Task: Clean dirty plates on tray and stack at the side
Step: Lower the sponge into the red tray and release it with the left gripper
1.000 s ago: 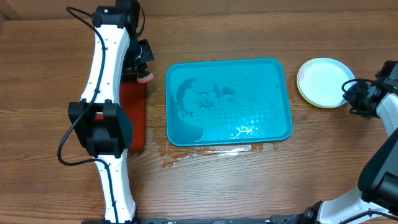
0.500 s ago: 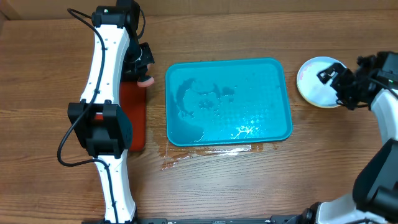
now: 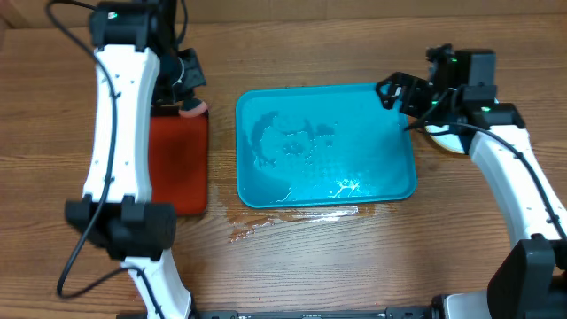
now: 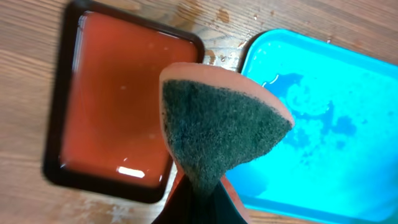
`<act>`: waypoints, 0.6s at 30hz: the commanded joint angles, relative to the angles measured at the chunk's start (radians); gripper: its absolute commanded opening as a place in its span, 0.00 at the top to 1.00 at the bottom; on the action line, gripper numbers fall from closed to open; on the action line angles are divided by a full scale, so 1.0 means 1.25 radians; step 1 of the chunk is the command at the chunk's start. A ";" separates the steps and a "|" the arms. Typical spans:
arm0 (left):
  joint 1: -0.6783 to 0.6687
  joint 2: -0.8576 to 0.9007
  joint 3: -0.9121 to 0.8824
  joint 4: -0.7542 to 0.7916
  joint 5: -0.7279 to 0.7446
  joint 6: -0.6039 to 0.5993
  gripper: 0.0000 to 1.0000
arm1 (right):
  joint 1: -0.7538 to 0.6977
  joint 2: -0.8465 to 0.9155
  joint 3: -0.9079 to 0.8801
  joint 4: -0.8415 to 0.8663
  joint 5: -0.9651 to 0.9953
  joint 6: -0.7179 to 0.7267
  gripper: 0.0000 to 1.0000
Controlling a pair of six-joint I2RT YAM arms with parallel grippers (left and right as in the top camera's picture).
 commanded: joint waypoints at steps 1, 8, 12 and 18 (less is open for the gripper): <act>-0.007 -0.075 -0.001 -0.029 -0.085 -0.030 0.95 | 0.045 -0.004 0.018 0.027 0.036 0.005 0.00; 0.003 -0.111 -0.113 -0.036 -0.153 -0.113 0.96 | 0.067 0.031 0.018 0.029 0.109 0.082 0.00; 0.102 -0.111 -0.308 0.065 -0.109 -0.136 0.96 | 0.067 0.053 0.018 0.023 0.109 0.081 0.00; 0.217 -0.110 -0.494 0.229 0.091 0.013 0.95 | 0.067 0.084 0.018 0.025 0.109 0.081 0.00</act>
